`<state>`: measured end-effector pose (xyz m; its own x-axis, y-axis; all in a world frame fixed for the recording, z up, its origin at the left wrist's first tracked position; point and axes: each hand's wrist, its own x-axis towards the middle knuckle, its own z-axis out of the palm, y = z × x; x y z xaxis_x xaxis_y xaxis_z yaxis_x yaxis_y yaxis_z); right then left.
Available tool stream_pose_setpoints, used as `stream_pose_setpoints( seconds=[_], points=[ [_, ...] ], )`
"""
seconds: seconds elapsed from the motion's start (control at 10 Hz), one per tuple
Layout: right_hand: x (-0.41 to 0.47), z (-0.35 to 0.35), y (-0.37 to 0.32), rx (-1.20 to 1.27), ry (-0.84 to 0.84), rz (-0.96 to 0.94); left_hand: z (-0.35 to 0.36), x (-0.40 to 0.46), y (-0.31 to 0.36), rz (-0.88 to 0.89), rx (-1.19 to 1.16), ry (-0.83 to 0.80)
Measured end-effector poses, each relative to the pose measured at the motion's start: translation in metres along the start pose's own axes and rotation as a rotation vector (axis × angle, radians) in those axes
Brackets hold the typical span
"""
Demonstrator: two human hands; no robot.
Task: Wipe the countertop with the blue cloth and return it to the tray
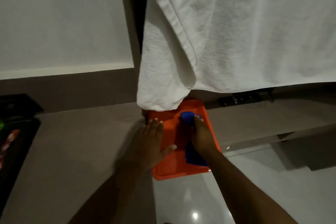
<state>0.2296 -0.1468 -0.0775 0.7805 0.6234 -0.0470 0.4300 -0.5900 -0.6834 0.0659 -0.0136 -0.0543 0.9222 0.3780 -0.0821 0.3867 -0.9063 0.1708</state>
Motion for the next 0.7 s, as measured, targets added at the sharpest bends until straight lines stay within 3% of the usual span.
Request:
stream_pose_setpoints(
  seconds=[0.1, 0.3, 0.5, 0.7],
  points=[
    [0.019, 0.035, 0.031, -0.276, -0.2, -0.015, 0.028, 0.02, 0.004, -0.012, 0.067, -0.087],
    [0.019, 0.058, 0.053, -0.41, -0.132, -0.115, 0.05, 0.027, 0.005, -0.051, 0.153, -0.127],
    [0.021, 0.05, 0.046, -0.457, -0.227, -0.059, 0.05, 0.027, 0.002, -0.022, 0.127, -0.137],
    [-0.012, 0.017, -0.003, -0.468, -0.132, -0.11, 0.008, -0.013, -0.009, 0.018, -0.004, 0.03]
  ],
)
